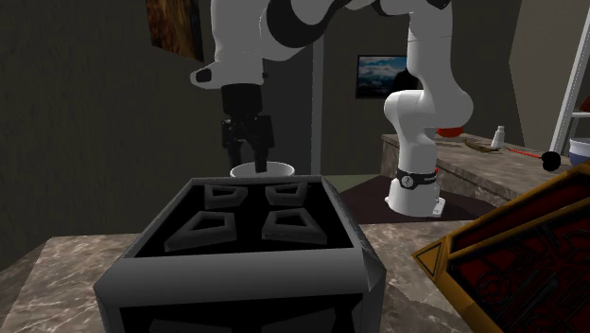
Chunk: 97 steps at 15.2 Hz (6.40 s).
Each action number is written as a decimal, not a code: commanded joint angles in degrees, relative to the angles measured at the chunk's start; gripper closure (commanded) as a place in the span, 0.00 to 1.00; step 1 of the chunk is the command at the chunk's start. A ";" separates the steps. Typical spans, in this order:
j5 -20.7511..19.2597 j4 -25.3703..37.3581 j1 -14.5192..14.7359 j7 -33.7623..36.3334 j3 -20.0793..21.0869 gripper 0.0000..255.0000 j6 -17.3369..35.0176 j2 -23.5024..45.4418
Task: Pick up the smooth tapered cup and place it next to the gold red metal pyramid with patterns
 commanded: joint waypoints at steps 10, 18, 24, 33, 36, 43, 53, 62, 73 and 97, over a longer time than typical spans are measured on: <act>0.55 -1.27 0.16 -0.33 0.24 0.00 2.46 1.18; 0.55 -1.27 0.16 -0.33 0.24 1.00 2.45 1.17; -0.10 0.15 0.19 0.43 0.12 1.00 -0.26 -0.21; -1.28 4.12 0.20 1.95 -0.07 1.00 -6.54 -2.68; -1.59 5.68 0.19 2.40 -0.12 1.00 -8.67 -3.30; -2.15 9.79 0.14 3.37 -0.20 1.00 -13.74 -4.34; -2.60 16.91 0.03 4.57 -0.31 1.00 -21.21 -4.79; -2.65 24.77 -0.16 5.51 -0.44 1.00 -28.27 -4.04; -2.17 36.97 -0.63 6.55 -0.68 1.00 -37.70 -1.27; -3.37 40.68 3.34 14.49 1.68 1.00 -48.28 -9.39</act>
